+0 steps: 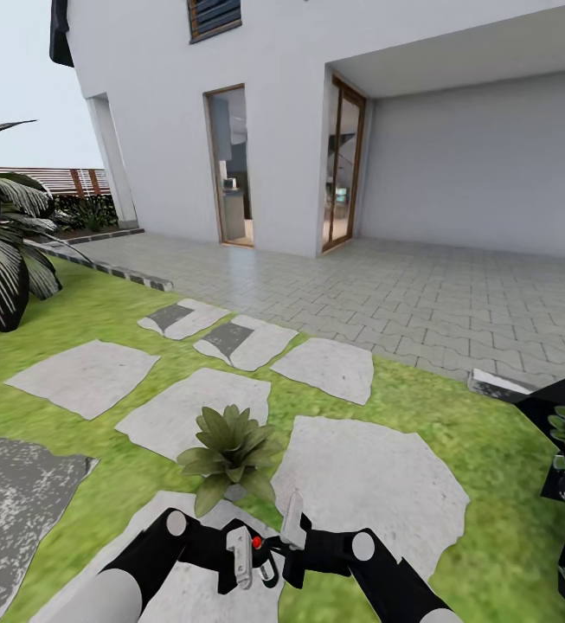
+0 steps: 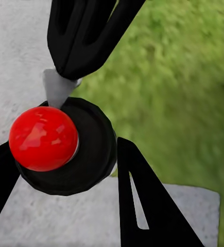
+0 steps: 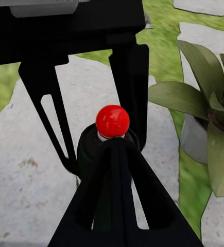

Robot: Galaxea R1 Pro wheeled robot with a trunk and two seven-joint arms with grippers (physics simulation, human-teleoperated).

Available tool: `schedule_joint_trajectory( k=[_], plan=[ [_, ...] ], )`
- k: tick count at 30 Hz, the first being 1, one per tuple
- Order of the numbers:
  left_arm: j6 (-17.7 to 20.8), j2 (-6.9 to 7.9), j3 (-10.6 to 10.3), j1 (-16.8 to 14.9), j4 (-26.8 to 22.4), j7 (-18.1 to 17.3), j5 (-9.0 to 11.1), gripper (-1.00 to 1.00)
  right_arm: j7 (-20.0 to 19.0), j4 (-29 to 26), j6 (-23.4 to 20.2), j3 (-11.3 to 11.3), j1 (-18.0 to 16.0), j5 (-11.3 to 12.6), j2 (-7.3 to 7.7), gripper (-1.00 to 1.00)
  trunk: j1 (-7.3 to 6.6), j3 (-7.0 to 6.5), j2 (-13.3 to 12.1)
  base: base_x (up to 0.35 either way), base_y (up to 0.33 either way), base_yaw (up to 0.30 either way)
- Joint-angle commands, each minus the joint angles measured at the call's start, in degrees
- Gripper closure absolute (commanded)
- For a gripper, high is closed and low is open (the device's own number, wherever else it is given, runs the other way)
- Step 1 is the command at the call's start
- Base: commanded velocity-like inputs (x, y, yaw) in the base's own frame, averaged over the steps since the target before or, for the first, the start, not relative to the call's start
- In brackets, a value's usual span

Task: Pick up the pesticide atomizer in the garden and spray insectifuge to fully cover both potted plants in the garden.

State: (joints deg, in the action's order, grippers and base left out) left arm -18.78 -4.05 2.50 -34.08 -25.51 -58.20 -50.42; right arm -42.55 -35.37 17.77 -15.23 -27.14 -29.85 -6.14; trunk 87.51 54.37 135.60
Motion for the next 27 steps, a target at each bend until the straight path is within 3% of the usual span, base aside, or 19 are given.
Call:
schedule_joint_trajectory(
  k=[1,18,25,27],
  plan=[
    [-0.2,-0.09,0.3,0.0,-0.1,-0.2,-0.4,1.0,0.0,0.0,0.3,0.1,0.0,-0.6,-0.01,1.0,-0.01,0.06,0.0,0.0,0.0,0.0],
    [-0.2,-0.27,0.2,0.0,0.2,-0.2,-0.4,1.0,0.0,0.0,0.3,0.0,0.0,-0.6,-0.01,1.0,-0.01,0.06,0.0,0.0,0.0,0.0],
    [-0.2,0.62,-0.1,0.4,0.7,-0.1,-0.7,1.0,0.0,0.0,0.3,0.0,0.0,-0.6,-0.01,1.0,-0.01,0.06,0.0,0.0,0.0,0.0],
    [-0.2,1.57,-0.2,0.5,0.8,-0.1,-0.9,1.0,0.0,0.0,0.3,0.0,0.0,-0.6,-0.01,1.0,-0.01,0.06,0.0,0.0,0.0,0.0]
  ],
)
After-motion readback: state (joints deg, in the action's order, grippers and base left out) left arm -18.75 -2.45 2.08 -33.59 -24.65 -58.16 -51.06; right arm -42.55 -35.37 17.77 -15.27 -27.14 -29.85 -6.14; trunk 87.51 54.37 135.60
